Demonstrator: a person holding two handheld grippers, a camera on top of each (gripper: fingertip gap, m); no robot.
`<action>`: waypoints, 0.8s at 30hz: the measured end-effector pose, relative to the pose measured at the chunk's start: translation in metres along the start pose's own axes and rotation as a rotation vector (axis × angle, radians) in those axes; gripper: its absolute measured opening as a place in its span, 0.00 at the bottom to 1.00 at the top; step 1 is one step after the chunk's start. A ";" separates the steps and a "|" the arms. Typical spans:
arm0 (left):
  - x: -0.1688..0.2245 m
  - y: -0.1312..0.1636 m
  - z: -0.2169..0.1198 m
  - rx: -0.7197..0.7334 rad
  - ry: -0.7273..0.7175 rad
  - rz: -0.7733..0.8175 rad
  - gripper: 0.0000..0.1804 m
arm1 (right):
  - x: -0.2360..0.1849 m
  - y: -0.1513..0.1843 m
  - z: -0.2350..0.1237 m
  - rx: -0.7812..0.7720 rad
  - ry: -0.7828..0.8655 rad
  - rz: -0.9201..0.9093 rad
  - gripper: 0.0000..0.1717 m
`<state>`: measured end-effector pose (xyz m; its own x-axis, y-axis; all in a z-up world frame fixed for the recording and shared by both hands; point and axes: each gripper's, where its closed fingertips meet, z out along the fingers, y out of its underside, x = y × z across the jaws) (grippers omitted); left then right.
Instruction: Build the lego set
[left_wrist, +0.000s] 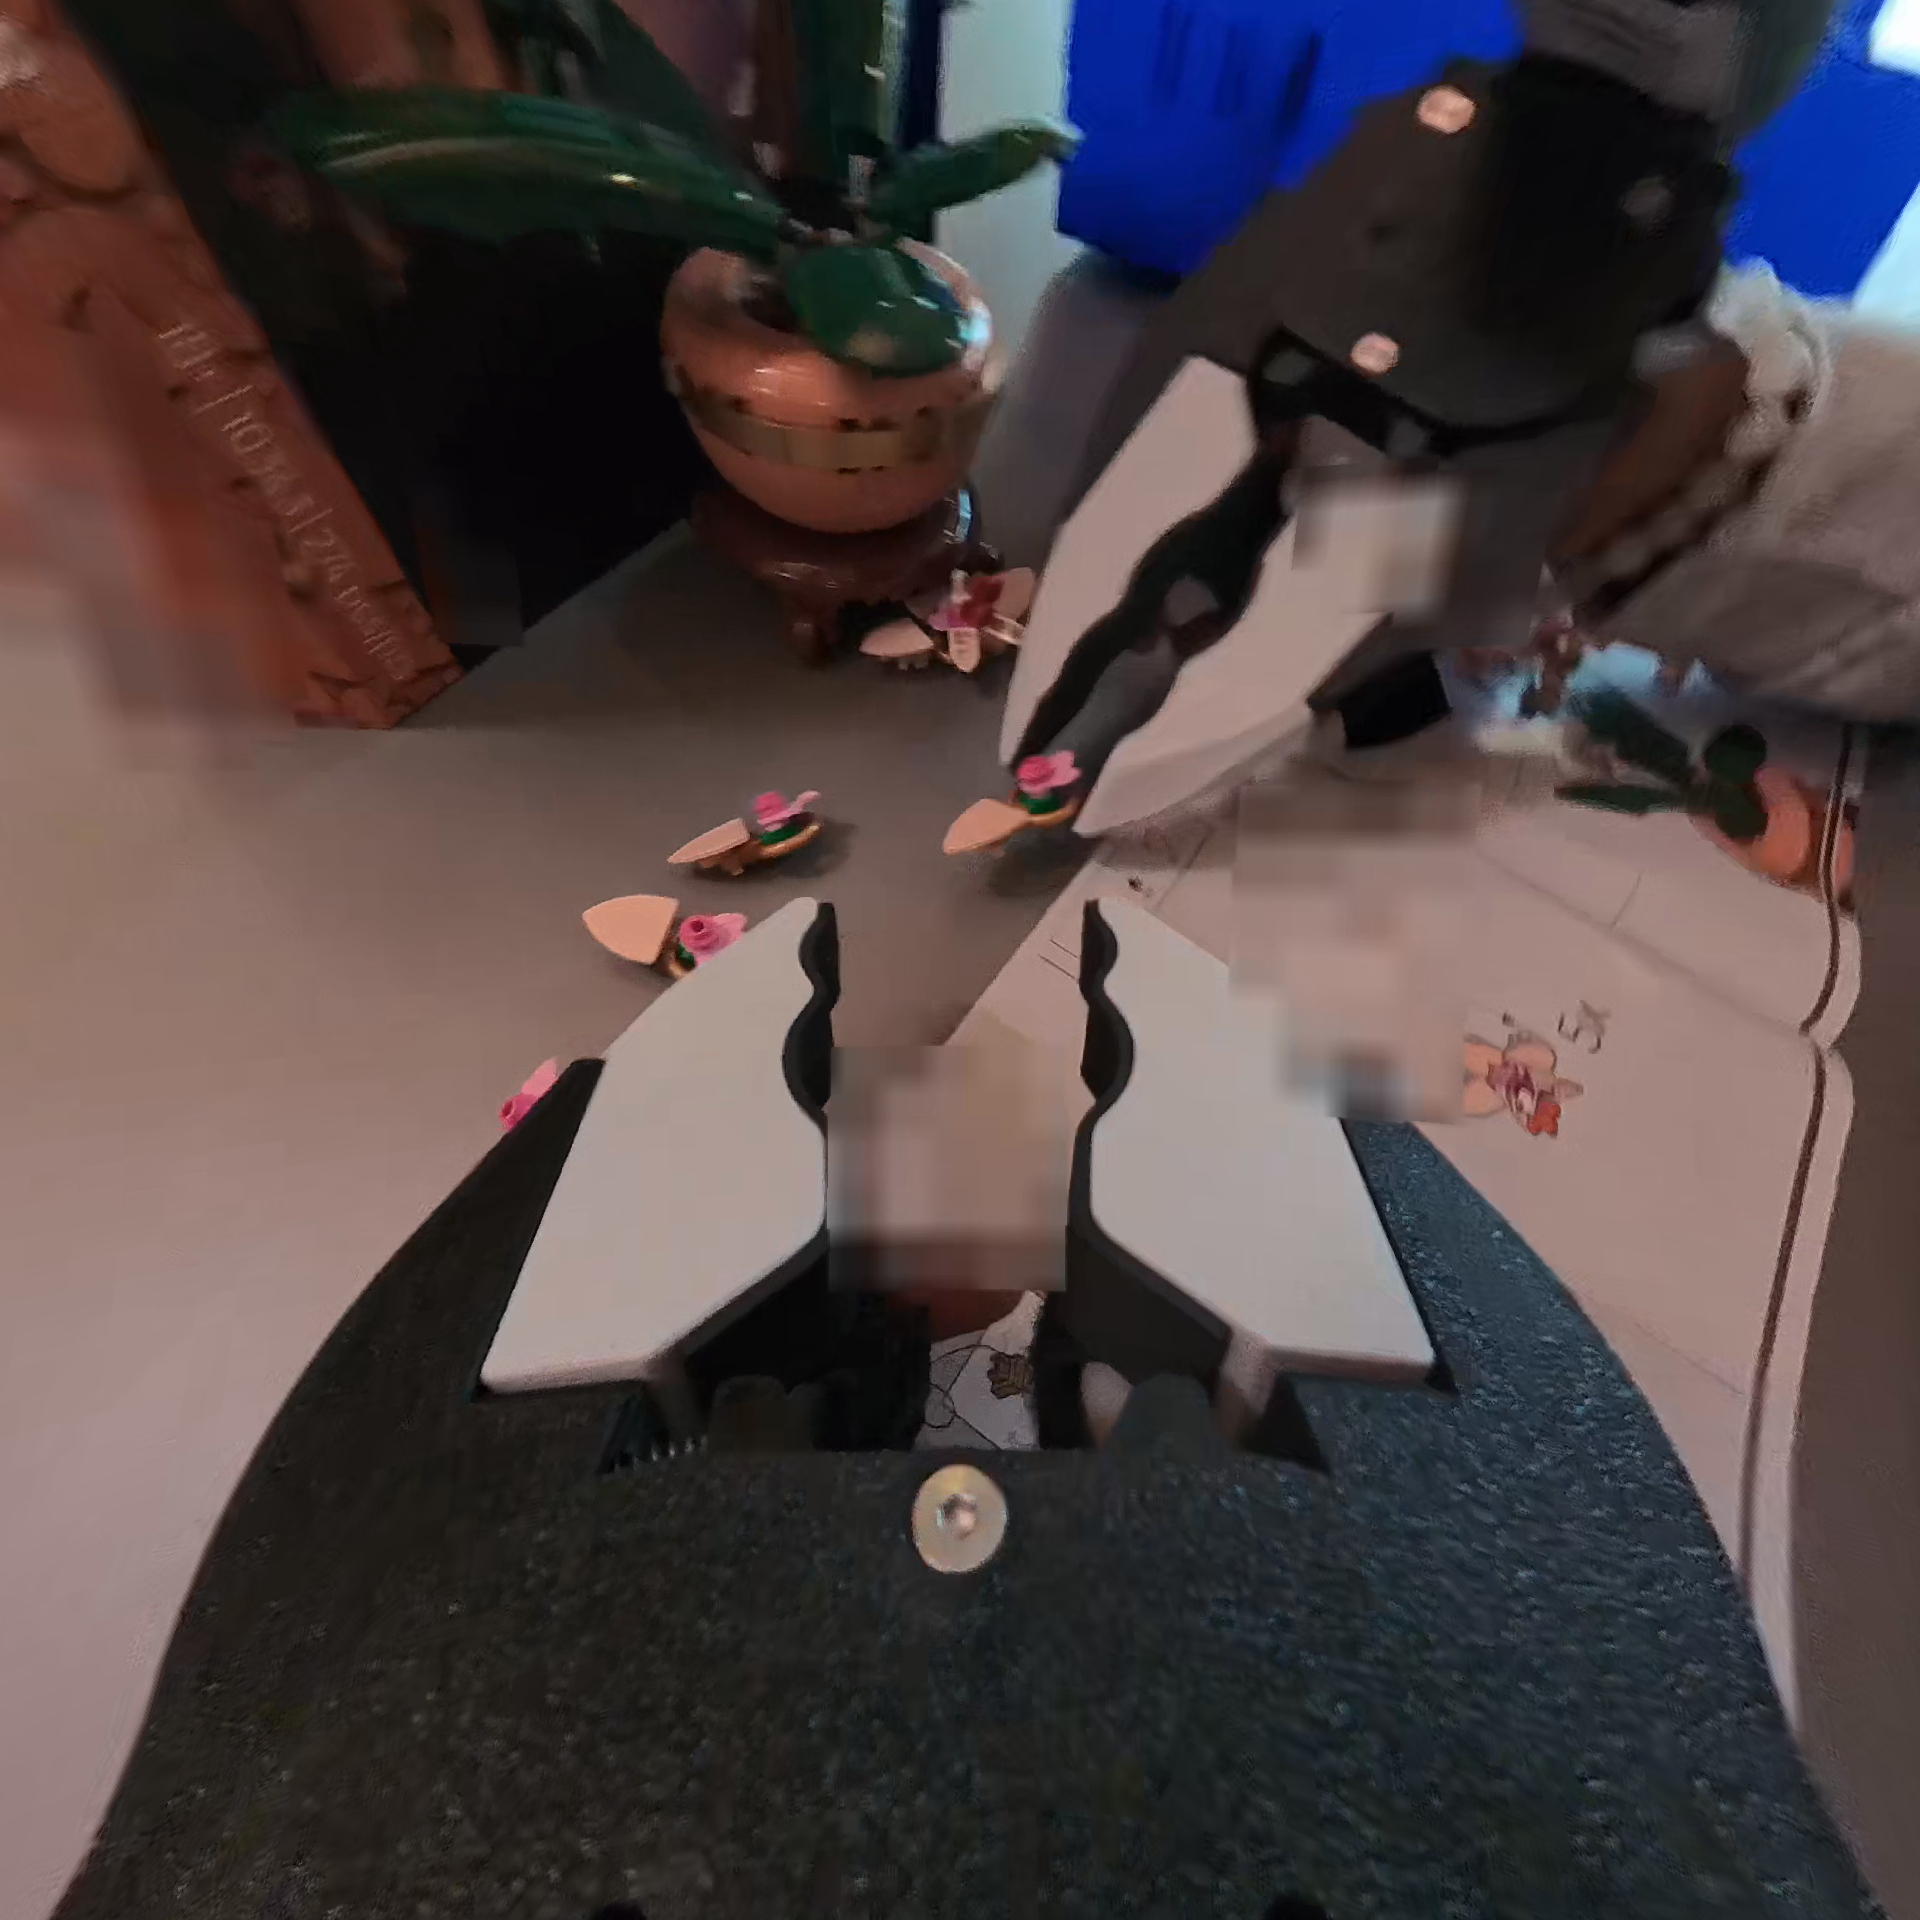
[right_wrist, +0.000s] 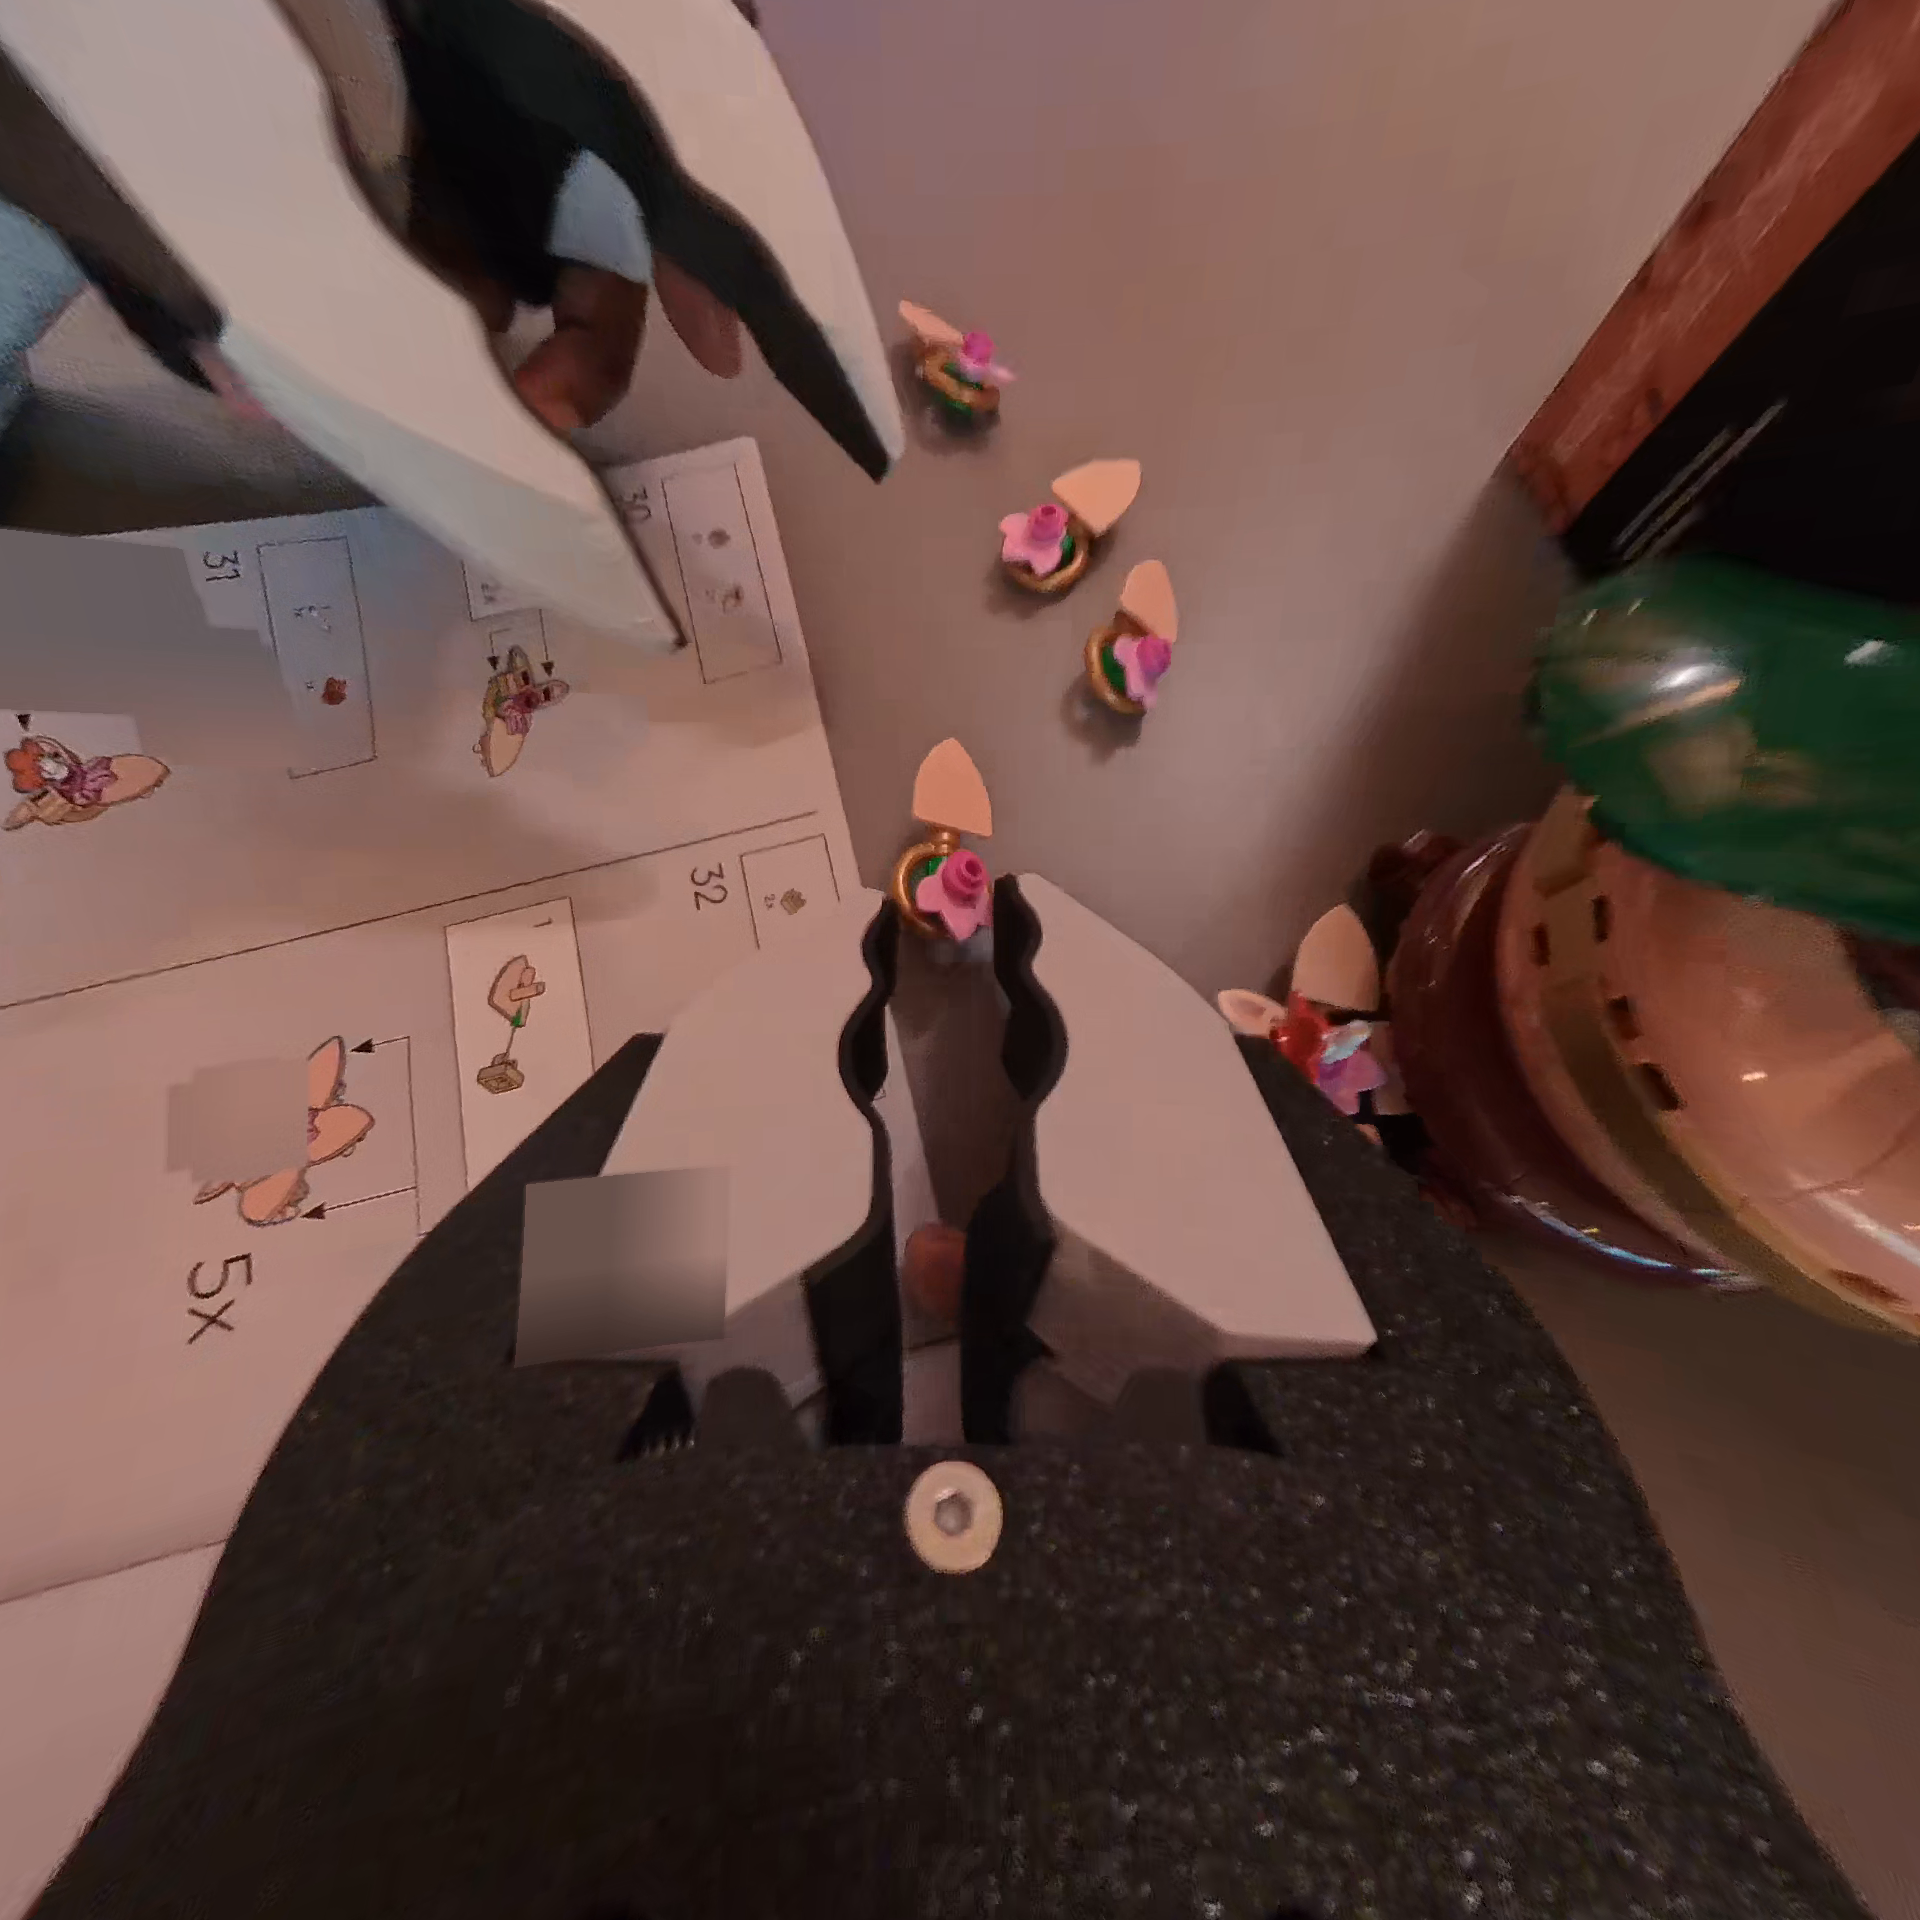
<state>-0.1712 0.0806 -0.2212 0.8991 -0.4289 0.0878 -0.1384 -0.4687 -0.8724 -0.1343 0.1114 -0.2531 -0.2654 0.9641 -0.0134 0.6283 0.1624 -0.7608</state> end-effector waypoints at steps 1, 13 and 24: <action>-0.005 -0.002 -0.001 0.022 -0.012 -0.074 0.26 | 0.001 -0.005 -0.004 0.025 0.032 -0.049 0.10; 0.005 -0.071 -0.035 0.478 0.407 -0.674 0.30 | -0.018 -0.072 -0.066 0.320 0.333 -0.557 0.09; 0.067 -0.082 -0.017 0.398 0.625 -0.618 0.29 | -0.039 -0.070 -0.110 0.394 0.389 -0.712 0.09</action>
<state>-0.1067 0.0775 -0.1356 0.3663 -0.5819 0.7261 0.5397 -0.5028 -0.6752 -0.0876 0.0851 -0.1281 -0.1847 0.6773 0.7121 0.0950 0.7335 -0.6730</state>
